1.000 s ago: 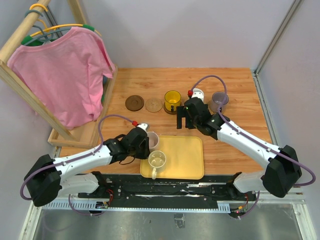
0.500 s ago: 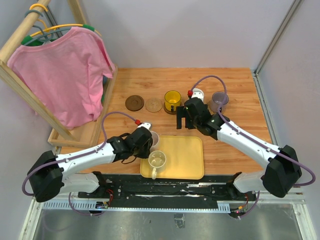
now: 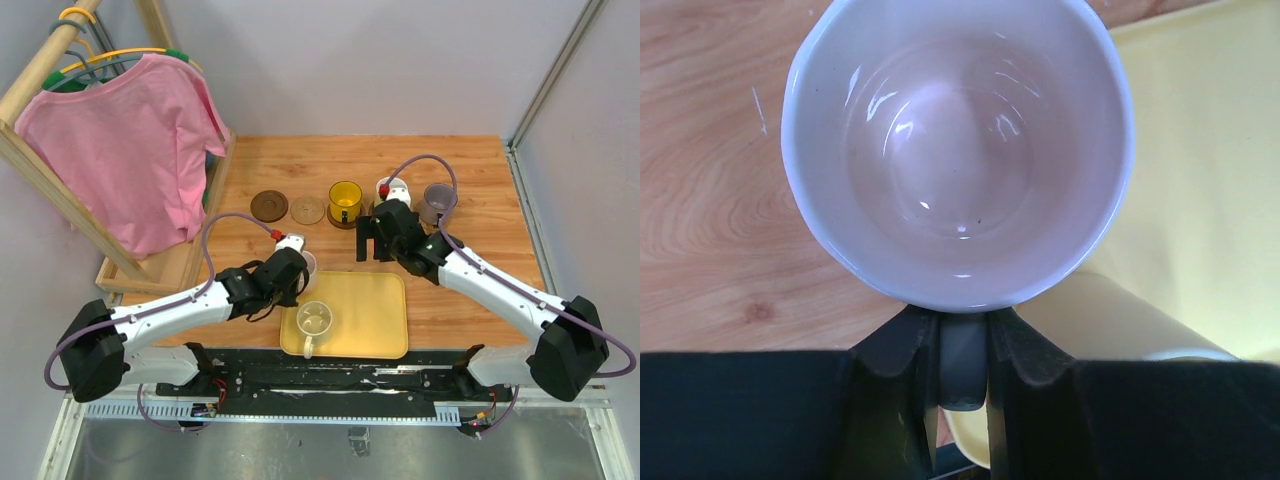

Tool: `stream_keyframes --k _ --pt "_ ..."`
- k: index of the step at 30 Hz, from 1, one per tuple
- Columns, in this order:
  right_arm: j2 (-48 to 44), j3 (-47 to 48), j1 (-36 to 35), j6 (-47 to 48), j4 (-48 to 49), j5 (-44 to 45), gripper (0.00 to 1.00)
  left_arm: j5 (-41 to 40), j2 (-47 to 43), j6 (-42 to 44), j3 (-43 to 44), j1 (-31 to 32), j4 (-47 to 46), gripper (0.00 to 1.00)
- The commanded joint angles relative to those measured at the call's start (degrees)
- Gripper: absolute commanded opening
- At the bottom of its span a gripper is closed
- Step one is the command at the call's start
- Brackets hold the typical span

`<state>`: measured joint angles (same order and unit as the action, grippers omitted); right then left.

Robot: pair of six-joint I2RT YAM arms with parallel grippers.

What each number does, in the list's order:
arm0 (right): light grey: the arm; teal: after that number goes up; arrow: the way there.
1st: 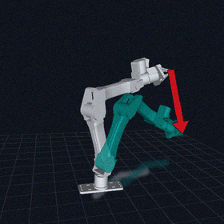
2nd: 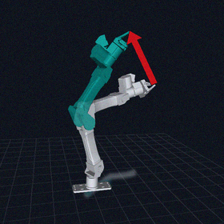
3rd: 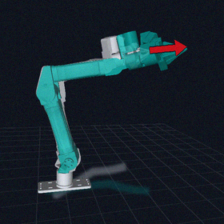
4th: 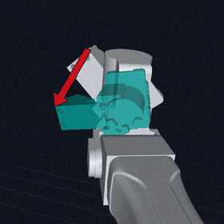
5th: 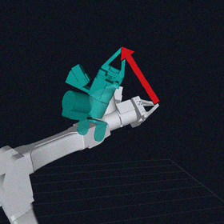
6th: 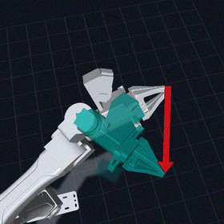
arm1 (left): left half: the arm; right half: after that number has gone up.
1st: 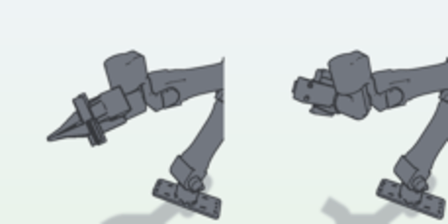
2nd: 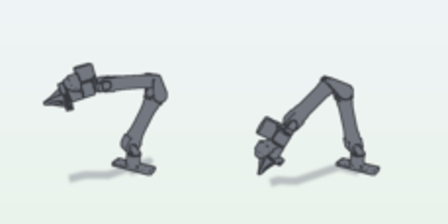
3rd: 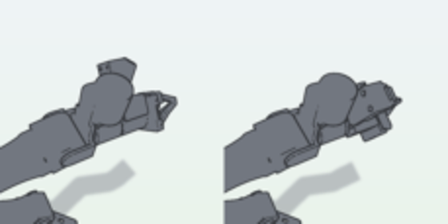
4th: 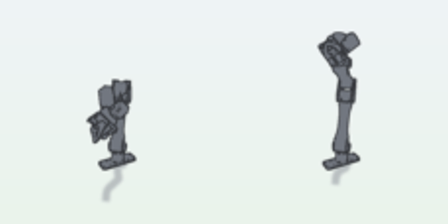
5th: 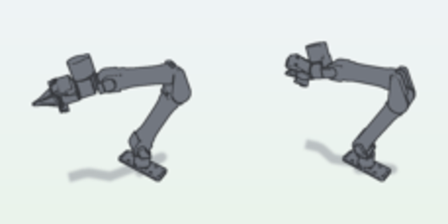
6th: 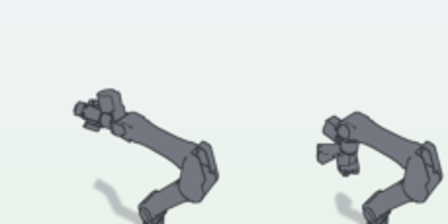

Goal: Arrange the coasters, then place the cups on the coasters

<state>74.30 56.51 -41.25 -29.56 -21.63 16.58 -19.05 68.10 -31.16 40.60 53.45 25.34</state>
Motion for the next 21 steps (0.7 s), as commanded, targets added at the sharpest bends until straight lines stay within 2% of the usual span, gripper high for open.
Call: stream_keyframes --k 1,11,21 --pt "-1.4 -1.0 0.8 0.6 0.7 1.9 0.97 -3.7 -0.6 2.1 3.6 0.4 -6.2 0.00" --pt "-1.0 -1.7 1.0 1.1 2.4 2.2 0.97 -8.8 -0.3 7.8 7.0 0.0 -12.0 0.01" --pt "-2.5 -2.7 2.4 2.5 2.9 6.0 0.96 -0.9 8.2 14.9 11.2 -11.3 -22.7 0.01"
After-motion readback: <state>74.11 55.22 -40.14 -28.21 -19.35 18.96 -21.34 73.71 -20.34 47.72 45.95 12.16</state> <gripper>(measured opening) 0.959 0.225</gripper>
